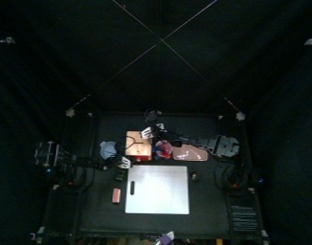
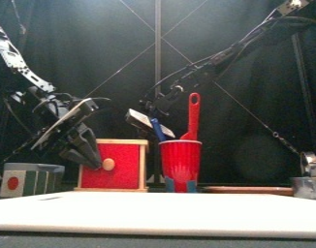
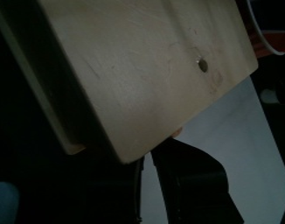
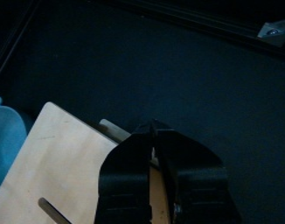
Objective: Close drawer
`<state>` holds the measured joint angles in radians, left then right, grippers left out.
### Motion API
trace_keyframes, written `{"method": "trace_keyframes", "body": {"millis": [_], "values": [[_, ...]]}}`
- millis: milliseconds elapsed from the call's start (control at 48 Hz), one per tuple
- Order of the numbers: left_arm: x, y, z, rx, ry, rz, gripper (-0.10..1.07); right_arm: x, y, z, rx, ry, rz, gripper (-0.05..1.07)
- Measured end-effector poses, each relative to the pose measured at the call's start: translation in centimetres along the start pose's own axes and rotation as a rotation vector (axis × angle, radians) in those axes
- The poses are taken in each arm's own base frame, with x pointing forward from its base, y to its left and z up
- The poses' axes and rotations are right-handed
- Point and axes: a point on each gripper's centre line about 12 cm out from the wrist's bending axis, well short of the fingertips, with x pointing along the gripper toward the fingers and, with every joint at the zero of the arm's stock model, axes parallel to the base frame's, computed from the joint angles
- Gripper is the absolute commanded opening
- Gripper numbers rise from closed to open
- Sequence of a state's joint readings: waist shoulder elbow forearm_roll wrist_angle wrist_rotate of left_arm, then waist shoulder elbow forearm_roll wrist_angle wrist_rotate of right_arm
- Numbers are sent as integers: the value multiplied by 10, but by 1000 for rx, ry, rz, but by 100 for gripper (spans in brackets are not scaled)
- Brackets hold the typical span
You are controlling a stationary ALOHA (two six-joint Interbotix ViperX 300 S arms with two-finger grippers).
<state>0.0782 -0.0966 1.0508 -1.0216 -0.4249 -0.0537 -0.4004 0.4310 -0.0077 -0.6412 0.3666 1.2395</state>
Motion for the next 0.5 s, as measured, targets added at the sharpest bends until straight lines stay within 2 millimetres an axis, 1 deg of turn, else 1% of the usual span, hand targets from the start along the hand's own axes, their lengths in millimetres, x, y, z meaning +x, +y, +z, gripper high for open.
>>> {"method": "trace_keyframes", "body": {"millis": [125,250,354,500], "values": [[-2,-4,2,26,-5,-25,56,-1,-2,1,-16,-1,-20,38],[-8,-10,5,39,-17,-62,56,-8,-2,3,-37,-8,-41,38],[-16,-18,9,55,-30,-105,56,-18,0,9,-50,-25,-39,38],[-27,-26,11,84,-41,-162,56,-35,1,12,-89,-46,-35,38]]}}
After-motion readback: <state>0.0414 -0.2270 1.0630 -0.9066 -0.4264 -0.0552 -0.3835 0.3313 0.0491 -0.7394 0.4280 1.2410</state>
